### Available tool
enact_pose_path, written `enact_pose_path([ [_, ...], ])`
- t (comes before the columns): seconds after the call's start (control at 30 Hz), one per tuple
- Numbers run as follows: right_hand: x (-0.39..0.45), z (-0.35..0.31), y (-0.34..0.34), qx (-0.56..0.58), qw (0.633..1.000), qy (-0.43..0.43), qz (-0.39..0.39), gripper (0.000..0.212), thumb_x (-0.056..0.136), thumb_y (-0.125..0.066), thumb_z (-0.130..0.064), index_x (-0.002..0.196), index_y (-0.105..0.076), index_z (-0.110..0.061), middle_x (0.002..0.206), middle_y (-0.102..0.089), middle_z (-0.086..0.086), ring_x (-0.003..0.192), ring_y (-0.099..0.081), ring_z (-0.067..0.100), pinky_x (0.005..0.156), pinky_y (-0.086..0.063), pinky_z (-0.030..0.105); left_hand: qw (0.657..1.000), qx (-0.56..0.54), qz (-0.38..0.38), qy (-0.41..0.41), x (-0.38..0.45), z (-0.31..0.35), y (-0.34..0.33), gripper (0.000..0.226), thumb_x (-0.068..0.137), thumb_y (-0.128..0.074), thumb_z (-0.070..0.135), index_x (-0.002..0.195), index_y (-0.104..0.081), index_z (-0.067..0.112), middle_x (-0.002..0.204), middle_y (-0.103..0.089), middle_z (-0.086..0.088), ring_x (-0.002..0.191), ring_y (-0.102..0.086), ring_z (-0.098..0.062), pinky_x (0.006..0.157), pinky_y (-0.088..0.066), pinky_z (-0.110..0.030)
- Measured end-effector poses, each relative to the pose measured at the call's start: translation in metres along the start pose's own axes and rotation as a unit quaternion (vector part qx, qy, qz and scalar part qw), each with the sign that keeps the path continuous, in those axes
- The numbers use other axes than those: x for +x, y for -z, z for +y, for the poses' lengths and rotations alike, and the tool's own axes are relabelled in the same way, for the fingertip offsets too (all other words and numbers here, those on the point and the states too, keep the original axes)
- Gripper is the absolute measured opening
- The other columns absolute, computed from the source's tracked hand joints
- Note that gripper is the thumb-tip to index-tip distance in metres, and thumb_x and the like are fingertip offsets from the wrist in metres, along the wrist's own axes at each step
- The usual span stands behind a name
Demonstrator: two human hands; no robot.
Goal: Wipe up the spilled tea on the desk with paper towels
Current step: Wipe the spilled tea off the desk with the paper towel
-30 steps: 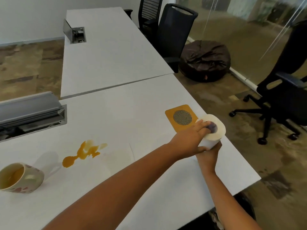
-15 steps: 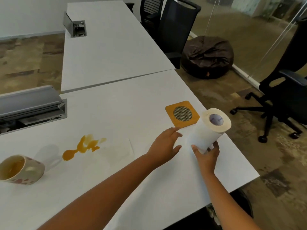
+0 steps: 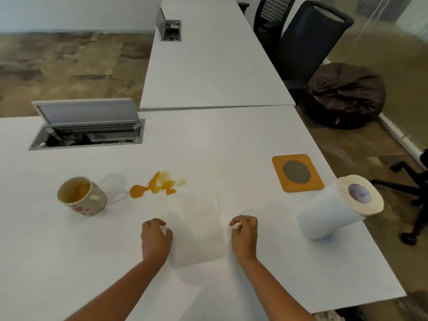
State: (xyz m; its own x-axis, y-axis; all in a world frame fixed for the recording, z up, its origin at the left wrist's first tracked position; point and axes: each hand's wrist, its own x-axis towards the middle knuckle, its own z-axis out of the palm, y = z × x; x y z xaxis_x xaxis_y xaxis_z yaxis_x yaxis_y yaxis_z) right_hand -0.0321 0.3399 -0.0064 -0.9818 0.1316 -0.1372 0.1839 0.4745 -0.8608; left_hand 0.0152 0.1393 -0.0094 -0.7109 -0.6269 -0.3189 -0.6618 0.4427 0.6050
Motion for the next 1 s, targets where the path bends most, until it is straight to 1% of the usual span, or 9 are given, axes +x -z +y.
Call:
enact_pose_path([
  [0.17, 0.010, -0.015, -0.021, 0.001, 0.995, 0.072, -0.070, 0.057, 0.070, -0.030, 0.026, 0.062, -0.049, -0.028, 0.096, -0.049, 0.009, 0.081, -0.052, 0.013, 0.077, -0.040, 0.014, 0.995, 0.009, 0.031, 0.094, 0.004, -0.023, 0.013, 0.037, 0.082, -0.062, 0.011, 0.116, -0.050, 0.001, 0.125, -0.043, -0.020, 0.115, -0.044, -0.038, 0.093, -0.040, -0.045],
  [0.27, 0.010, -0.014, -0.029, -0.013, 0.994, 0.076, -0.081, 0.045, 0.073, -0.033, 0.023, 0.064, -0.049, -0.018, 0.086, -0.050, 0.007, 0.077, -0.051, 0.015, 0.070, -0.038, 0.015, 0.992, 0.003, 0.025, 0.121, 0.007, -0.030, 0.015, 0.039, 0.082, -0.063, 0.016, 0.114, -0.048, 0.001, 0.120, -0.047, -0.020, 0.112, -0.046, -0.038, 0.090, -0.042, -0.046],
  [0.33, 0.009, -0.013, -0.033, -0.027, 0.994, 0.066, -0.080, 0.038, 0.077, -0.034, 0.020, 0.071, -0.049, -0.014, 0.085, -0.050, 0.006, 0.074, -0.050, 0.018, 0.065, -0.037, 0.017, 0.992, -0.004, -0.009, 0.123, 0.009, -0.030, 0.016, 0.036, 0.083, -0.063, 0.021, 0.111, -0.049, 0.003, 0.116, -0.052, -0.017, 0.107, -0.052, -0.034, 0.087, -0.045, -0.043],
  [0.43, 0.007, -0.013, -0.040, -0.069, 0.995, 0.009, -0.066, 0.034, 0.081, -0.033, 0.017, 0.088, -0.050, -0.011, 0.098, -0.052, 0.008, 0.086, -0.055, 0.025, 0.073, -0.041, 0.022, 0.989, 0.000, -0.066, 0.129, 0.013, -0.027, 0.018, 0.035, 0.084, -0.062, 0.026, 0.109, -0.050, 0.006, 0.113, -0.057, -0.012, 0.102, -0.058, -0.029, 0.085, -0.047, -0.037],
  [0.5, 0.008, -0.014, -0.044, -0.144, 0.987, -0.061, -0.044, 0.034, 0.085, -0.033, 0.011, 0.107, -0.050, -0.009, 0.113, -0.052, 0.012, 0.100, -0.055, 0.030, 0.086, -0.042, 0.035, 0.987, 0.000, -0.079, 0.138, 0.018, -0.024, 0.022, 0.037, 0.084, -0.062, 0.025, 0.112, -0.050, 0.004, 0.115, -0.057, -0.013, 0.105, -0.057, -0.029, 0.086, -0.046, -0.036],
  [0.6, 0.013, -0.022, -0.049, -0.251, 0.957, -0.134, -0.057, 0.028, 0.094, -0.045, -0.013, 0.121, -0.046, -0.006, 0.125, -0.048, 0.016, 0.113, -0.052, 0.034, 0.093, -0.041, 0.042, 0.989, 0.017, -0.069, 0.133, 0.026, -0.023, 0.027, 0.035, 0.086, -0.059, 0.025, 0.113, -0.050, 0.005, 0.116, -0.057, -0.011, 0.106, -0.057, -0.027, 0.086, -0.046, -0.035],
  [0.7, 0.014, -0.027, -0.053, -0.310, 0.940, -0.115, -0.083, 0.039, 0.090, -0.056, -0.032, 0.118, -0.047, -0.005, 0.123, -0.049, 0.016, 0.112, -0.053, 0.032, 0.092, -0.043, 0.039, 0.988, 0.044, -0.070, 0.127, 0.028, -0.025, 0.026, 0.027, 0.088, -0.055, 0.026, 0.107, -0.055, 0.007, 0.110, -0.061, -0.008, 0.103, -0.059, -0.026, 0.084, -0.047, -0.035],
  [0.83, 0.013, -0.027, -0.059, -0.389, 0.911, -0.080, -0.112, 0.035, 0.094, -0.046, -0.034, 0.117, -0.051, -0.008, 0.121, -0.050, 0.011, 0.111, -0.052, 0.028, 0.092, -0.042, 0.037, 0.988, 0.048, -0.078, 0.121, 0.025, -0.026, 0.024, 0.020, 0.090, -0.051, 0.025, 0.098, -0.061, 0.009, 0.099, -0.066, -0.006, 0.091, -0.062, -0.024, 0.075, -0.048, -0.030],
  [1.0, 0.017, -0.028, -0.061, -0.348, 0.927, -0.083, -0.113, 0.033, 0.094, -0.045, -0.035, 0.113, -0.055, -0.010, 0.116, -0.052, 0.011, 0.108, -0.052, 0.028, 0.090, -0.042, 0.038, 0.991, 0.028, -0.084, 0.101, 0.033, -0.030, 0.032, 0.017, 0.086, -0.051, 0.019, 0.071, -0.056, 0.015, 0.073, -0.060, 0.000, 0.065, -0.056, -0.016, 0.055, -0.040, -0.023],
])
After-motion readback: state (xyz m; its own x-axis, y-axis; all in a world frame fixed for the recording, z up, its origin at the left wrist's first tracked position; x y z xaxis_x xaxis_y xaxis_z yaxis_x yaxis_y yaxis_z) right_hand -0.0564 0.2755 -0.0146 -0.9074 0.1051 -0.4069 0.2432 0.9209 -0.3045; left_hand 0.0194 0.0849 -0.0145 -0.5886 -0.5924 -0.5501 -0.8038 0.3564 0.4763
